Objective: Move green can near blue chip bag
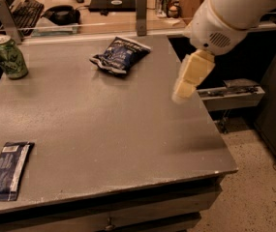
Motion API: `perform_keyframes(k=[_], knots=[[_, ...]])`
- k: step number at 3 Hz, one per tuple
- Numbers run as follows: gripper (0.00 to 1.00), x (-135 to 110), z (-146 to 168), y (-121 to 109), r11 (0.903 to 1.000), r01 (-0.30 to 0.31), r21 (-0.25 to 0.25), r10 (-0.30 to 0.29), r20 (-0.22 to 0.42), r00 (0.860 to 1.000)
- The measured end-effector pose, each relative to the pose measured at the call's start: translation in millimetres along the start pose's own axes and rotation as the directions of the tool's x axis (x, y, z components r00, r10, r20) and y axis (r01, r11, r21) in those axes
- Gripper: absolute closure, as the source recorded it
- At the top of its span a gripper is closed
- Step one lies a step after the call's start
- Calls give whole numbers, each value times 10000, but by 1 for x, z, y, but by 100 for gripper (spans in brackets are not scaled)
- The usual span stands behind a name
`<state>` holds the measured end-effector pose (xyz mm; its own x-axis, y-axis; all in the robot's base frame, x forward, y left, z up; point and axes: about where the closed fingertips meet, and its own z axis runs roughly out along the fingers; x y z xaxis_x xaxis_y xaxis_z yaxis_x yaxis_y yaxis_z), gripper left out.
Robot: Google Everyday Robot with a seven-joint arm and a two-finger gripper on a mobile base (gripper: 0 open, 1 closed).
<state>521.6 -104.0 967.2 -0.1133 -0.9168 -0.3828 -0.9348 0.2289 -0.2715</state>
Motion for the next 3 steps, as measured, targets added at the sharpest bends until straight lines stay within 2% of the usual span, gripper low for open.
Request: perform_keyframes(k=[1,2,3], knots=[[0,-4,2,-1,10000,-9,-5,9,89,10000],[0,-32,2,-7,9997,60,256,-85,951,9954],[0,-98,17,-20,9992,-11,404,-93,2561,9666]])
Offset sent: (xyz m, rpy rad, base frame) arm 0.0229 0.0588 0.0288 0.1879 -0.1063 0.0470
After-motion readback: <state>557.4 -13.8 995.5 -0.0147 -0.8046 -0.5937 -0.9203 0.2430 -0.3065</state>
